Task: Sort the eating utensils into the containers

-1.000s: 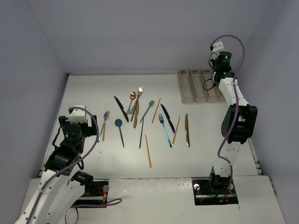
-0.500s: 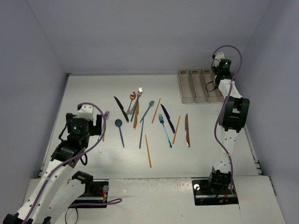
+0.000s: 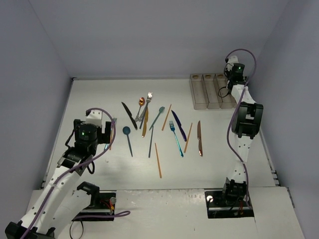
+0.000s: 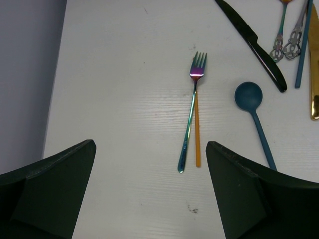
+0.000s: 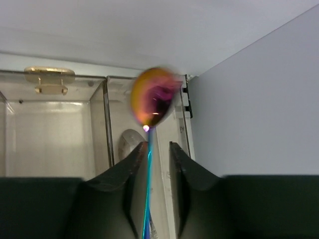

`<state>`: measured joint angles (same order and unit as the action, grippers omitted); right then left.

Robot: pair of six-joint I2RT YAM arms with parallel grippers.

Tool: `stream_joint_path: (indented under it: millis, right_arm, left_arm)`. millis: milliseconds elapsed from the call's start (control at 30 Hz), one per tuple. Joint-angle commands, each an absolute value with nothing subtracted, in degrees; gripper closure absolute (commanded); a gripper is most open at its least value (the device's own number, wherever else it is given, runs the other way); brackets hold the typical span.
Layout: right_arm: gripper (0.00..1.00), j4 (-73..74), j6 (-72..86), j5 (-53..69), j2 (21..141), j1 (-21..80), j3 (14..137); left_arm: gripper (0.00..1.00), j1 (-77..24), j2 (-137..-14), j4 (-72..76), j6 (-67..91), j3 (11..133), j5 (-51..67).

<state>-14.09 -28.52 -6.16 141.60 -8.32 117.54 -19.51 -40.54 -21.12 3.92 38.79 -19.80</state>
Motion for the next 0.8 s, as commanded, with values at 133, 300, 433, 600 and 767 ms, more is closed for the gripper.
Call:
stream_joint_path:
  millis: [133,300,433,600,767]
  right_arm:
    - [0.54,-18.9,-22.7,-8.2,128.8,-7.5,112.9]
    - [0.45,-18.8,-17.4,-13.0,114.4,-1.8,103.0]
    - [0.41,-18.3,-12.6,-19.1,102.2,5.2,92.2]
    - [0.35,-16.6,0.6,-17.6,87.3,9.6,76.1]
    - [0.25,-14.5,12.8,-14.1,74.3,9.8,64.4]
  left_arm:
    - [0.09,-19.7,-43.7,-18.0,18.5,44.4,-16.3]
    - [0.09,-21.4,-49.4,-18.7,27.9,47.8,-15.0]
    - [0.09,-25.6,-56.3,-21.3,33.2,50.8,-17.4]
    - [0.09,-31.5,-64.0,-22.0,37.6,51.9,-24.4]
    - [0.11,-32.2,-71.7,-22.4,41.4,51.5,-25.2]
